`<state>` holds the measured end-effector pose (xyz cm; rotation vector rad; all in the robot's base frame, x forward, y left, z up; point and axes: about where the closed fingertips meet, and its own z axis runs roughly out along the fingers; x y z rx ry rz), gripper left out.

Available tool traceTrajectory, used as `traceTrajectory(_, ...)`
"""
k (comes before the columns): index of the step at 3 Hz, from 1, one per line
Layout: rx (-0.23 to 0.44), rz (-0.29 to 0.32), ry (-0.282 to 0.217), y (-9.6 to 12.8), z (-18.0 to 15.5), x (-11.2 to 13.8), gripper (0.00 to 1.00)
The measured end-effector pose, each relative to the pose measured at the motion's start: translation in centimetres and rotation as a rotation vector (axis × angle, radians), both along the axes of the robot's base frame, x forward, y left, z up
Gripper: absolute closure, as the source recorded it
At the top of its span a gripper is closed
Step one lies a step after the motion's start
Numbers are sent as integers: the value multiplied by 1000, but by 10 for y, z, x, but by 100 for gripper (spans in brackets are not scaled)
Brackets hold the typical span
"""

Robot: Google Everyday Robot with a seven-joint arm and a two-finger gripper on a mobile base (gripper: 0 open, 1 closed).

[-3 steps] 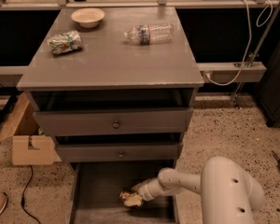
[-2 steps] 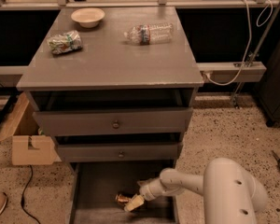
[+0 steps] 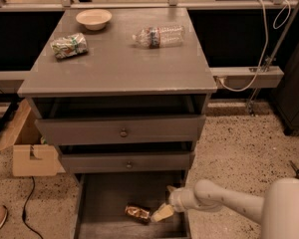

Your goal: Place orange can into bottom drawer

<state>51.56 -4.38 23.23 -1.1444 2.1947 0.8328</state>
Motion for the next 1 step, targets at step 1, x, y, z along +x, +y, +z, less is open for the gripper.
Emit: traceTrajectory(1, -3, -47, -73, -46, 56, -8, 0)
